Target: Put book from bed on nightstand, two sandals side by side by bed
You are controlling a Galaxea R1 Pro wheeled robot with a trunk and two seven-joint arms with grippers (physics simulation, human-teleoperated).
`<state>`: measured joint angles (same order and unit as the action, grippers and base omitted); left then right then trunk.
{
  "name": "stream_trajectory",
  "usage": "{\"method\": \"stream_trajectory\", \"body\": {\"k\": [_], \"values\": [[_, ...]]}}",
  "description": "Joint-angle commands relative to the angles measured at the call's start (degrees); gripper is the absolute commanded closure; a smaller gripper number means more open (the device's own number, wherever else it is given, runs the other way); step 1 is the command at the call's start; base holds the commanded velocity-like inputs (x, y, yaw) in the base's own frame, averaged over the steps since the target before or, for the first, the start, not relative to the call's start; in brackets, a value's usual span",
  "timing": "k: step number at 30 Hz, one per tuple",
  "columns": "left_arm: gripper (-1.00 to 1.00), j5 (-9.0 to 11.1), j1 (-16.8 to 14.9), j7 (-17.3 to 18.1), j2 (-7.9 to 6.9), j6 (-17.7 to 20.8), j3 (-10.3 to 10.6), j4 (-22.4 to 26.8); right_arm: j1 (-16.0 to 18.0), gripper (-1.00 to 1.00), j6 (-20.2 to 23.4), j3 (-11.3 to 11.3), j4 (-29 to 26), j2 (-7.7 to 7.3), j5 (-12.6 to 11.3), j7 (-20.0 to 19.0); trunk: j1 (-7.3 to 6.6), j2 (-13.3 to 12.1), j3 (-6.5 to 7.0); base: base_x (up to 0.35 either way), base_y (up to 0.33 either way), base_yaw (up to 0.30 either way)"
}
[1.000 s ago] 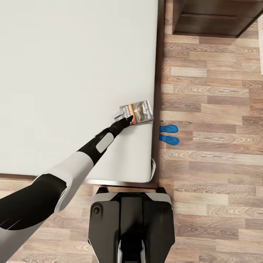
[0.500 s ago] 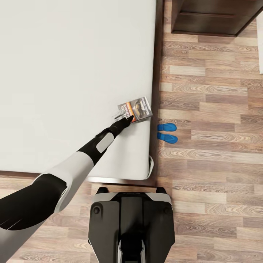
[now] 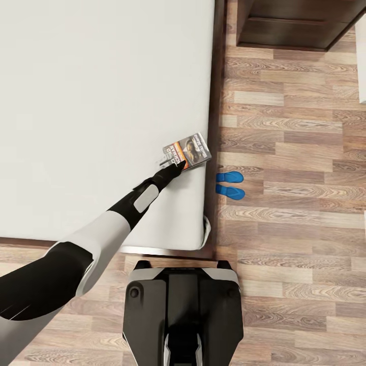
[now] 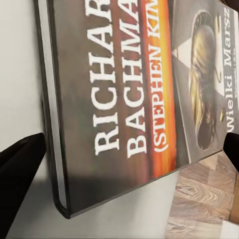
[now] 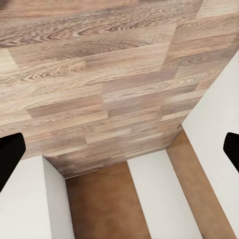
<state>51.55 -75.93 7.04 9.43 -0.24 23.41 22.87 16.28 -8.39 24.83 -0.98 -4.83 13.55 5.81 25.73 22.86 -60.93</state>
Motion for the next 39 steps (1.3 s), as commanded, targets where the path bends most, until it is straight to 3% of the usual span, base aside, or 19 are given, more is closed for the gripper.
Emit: {"method": "stream_trajectory", "body": {"k": [1,12,39], "values": [[-1.0,0.83,-0.01,0.08,-0.03,0.24,0.42,-0.12,0.03,-1.0,-0.22,0.48,0.1,-0.01,0.6,0.18,0.05,0.06,-0.05,0.0,-0.074,0.0],[-1.0,0.82,-0.01,0.1,-0.03,0.24,0.42,-0.08,0.04,-1.0,-0.22,0.48,0.1,-0.01,0.6,0.17,0.05,0.06,-0.05,0.0,-0.107,0.0],[-1.0,0.83,-0.01,0.16,-0.03,0.24,0.42,0.06,0.0,-1.0,-0.22,0.46,0.1,-0.01,0.6,0.17,0.05,0.06,-0.05,0.0,-0.006,0.0]]}}
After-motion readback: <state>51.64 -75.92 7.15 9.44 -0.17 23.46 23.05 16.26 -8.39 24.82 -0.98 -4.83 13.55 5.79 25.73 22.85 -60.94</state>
